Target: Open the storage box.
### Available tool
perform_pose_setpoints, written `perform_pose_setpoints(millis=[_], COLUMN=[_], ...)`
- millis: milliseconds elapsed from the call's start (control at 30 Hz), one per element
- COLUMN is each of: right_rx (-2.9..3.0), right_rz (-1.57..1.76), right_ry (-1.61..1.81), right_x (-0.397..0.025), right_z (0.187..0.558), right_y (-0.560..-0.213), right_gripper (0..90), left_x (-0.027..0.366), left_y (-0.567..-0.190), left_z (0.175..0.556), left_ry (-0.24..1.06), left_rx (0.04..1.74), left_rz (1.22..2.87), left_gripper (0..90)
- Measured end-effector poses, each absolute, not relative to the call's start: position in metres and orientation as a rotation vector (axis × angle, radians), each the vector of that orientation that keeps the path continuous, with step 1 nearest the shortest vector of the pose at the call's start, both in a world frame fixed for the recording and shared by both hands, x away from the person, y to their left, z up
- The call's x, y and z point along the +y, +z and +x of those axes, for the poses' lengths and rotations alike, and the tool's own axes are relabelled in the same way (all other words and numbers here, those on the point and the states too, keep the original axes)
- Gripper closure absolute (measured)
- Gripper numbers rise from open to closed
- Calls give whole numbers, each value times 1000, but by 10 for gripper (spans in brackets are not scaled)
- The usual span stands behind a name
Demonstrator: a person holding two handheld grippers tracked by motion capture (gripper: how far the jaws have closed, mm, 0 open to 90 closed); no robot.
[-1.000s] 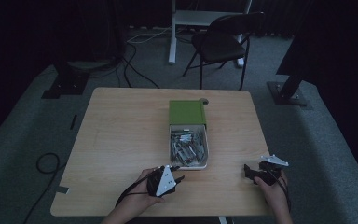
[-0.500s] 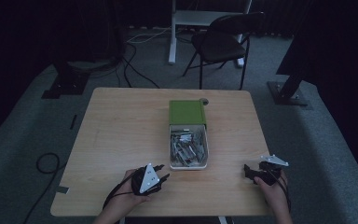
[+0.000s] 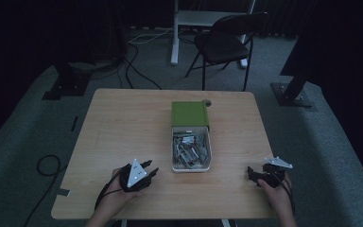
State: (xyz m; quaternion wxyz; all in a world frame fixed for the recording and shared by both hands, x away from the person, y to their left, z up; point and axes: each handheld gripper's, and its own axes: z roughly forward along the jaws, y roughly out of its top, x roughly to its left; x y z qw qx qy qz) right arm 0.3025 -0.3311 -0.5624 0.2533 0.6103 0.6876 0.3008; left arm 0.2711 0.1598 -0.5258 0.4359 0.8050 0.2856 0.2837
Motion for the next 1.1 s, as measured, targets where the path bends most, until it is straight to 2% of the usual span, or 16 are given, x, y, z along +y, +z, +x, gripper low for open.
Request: perform_pose_setpoints(millis=[333,533,933,1100], right_rx=[1869,1869,1869,1869], right_rz=[1660,1659,1659,1659], right_ry=[818,818,817,817], right_x=[-331,-331,-331,-331], right_z=[302,302,302,302], right_y=[-562,-562,-562,-562], right_gripper=[111,111,111,110], left_x=[189,205,236,245], left_y=[-534,-538,-542,-544], left_z=[283,288,294,295], left_ry=[730,718,660,674], left_rx=[869,941,1115,1176], left_rz=[1924,1914,1833,1839], left_gripper=[588,491,191,167])
